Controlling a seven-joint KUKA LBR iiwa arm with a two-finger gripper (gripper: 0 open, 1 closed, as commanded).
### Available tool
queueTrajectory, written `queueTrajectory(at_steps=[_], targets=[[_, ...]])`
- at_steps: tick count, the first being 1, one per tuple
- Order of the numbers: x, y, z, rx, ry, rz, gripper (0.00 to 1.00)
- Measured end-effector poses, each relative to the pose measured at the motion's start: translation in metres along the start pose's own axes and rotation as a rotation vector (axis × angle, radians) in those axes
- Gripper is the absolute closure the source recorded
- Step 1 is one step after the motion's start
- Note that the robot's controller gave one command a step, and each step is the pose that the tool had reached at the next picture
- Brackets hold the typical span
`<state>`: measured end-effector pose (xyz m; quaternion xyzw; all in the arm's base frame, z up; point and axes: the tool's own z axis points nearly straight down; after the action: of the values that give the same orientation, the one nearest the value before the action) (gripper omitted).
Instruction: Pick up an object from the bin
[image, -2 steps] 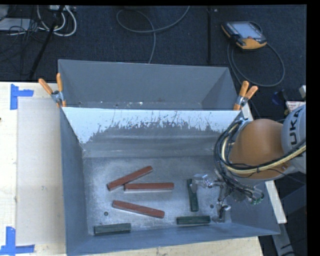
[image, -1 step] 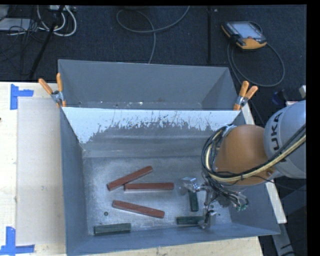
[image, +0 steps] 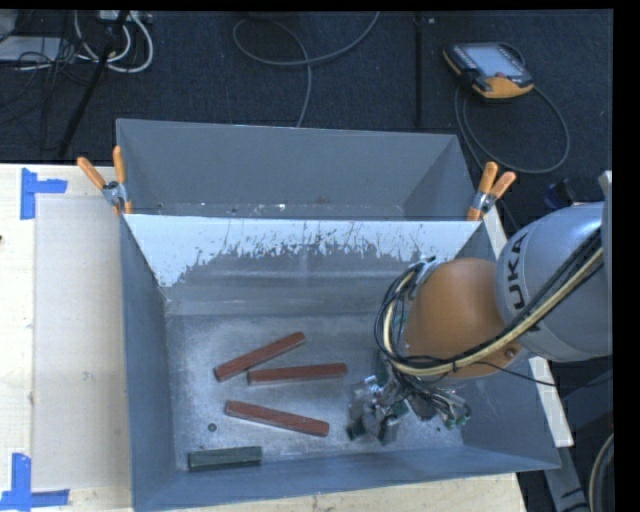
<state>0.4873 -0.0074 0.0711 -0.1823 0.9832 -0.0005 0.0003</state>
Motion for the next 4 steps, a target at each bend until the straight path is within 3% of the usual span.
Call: queueTrajectory(at_steps=[1,2,3,4], targets=[[-0.0012,0.0009,0.0011,-0.001,-0.001,-0.002,0.00],[-0.0010,0.0005,-0.0003,-0.001,0.001,-0.003,1.00],[-0.0011,0.0010,0.0011,-0.001,-0.001,-0.005,0.00],[-0.0011,0.0010,0.0011,-0.001,-0.001,-0.005,0.00]])
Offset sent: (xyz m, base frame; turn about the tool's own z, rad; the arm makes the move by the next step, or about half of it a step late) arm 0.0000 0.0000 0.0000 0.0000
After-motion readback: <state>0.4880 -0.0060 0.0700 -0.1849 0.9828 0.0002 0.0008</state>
